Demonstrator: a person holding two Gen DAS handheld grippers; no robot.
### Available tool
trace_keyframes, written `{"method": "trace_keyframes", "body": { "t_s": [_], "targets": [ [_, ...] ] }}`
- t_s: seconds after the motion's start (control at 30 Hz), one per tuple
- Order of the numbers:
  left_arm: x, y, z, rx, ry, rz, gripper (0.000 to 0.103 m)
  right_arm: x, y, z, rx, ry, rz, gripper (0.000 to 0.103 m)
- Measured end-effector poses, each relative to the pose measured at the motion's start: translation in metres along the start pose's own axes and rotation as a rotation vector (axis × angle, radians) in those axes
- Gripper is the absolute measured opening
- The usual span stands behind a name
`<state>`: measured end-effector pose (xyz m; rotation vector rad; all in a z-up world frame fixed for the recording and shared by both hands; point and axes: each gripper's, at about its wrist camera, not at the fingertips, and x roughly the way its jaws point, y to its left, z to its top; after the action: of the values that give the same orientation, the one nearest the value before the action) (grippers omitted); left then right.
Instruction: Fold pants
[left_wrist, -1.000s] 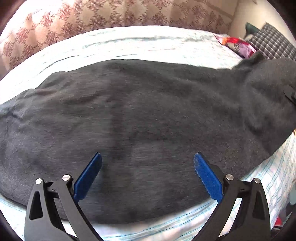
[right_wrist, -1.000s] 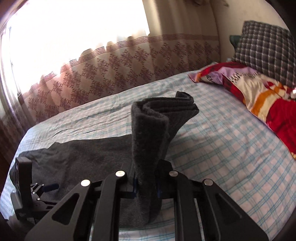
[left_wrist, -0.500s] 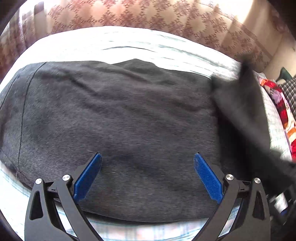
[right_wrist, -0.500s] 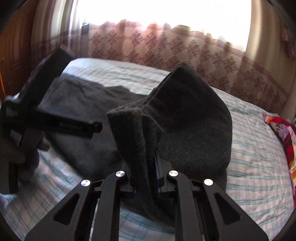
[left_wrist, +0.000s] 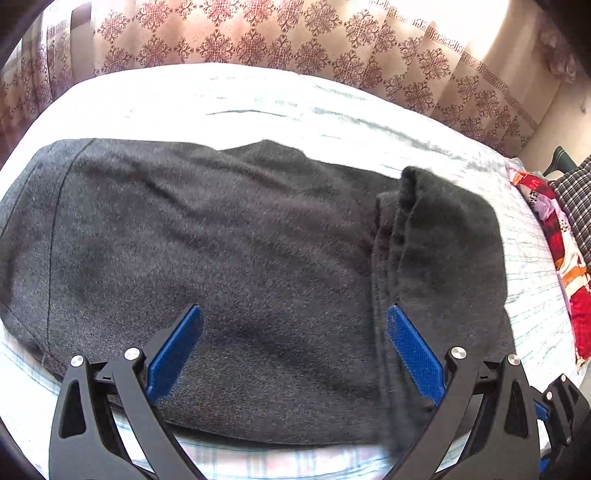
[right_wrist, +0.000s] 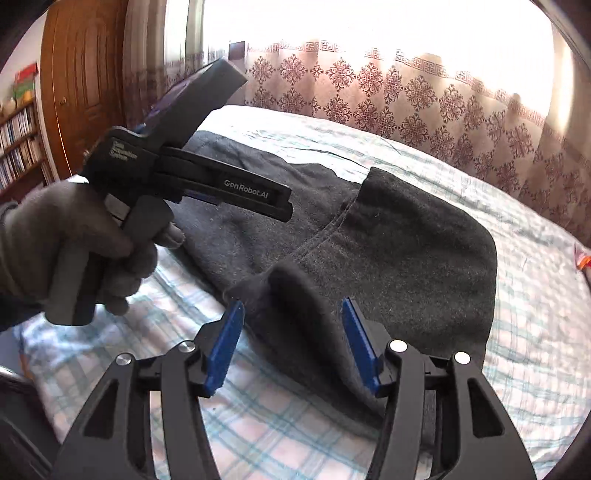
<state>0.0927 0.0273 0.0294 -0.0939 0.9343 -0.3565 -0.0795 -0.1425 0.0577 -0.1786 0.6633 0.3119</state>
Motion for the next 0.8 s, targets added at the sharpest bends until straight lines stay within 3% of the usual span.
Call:
{"method": "trace_keyframes", "body": {
  "t_s": [0.1, 0.17, 0.27, 0.4, 0.43, 0.53, 0.6, 0.8],
  "targets": [
    [-0.011, -0.016, 0.003, 0.027, -0.019, -0.029, 0.101, -0.024, -0.028, -0.010, 0.124, -0.016, -0.020, 0.058],
    [-0.016, -0.032, 0.001, 0.068, -0.020, -0.061, 0.101, -0.031, -0.044, -0.018, 0.176, 0.000, -0.083, 0.058],
    [-0.014, -0.066, -0.014, 0.186, 0.007, -0.104, 0.101, -0.027, -0.061, -0.026, 0.209, 0.053, -0.157, 0.058],
    [0.011, -0.090, -0.047, 0.334, 0.061, -0.012, 0.101, -0.011, -0.073, -0.042, 0.283, 0.145, -0.099, 0.059],
    [0.023, -0.088, -0.053, 0.338, 0.086, 0.023, 0.101, -0.007, -0.074, -0.044, 0.289, 0.162, -0.090, 0.059],
    [0.034, -0.073, -0.062, 0.289, 0.084, -0.024, 0.101, -0.006, -0.076, -0.047, 0.287, 0.174, -0.076, 0.059],
    [0.034, -0.074, -0.061, 0.294, 0.086, -0.017, 0.101, -0.010, -0.079, -0.042, 0.276, 0.169, -0.079, 0.059],
    [0.030, -0.071, -0.064, 0.288, 0.074, -0.019, 0.101, -0.002, -0.114, 0.016, 0.288, 0.053, -0.061, 0.059]
  ]
}}
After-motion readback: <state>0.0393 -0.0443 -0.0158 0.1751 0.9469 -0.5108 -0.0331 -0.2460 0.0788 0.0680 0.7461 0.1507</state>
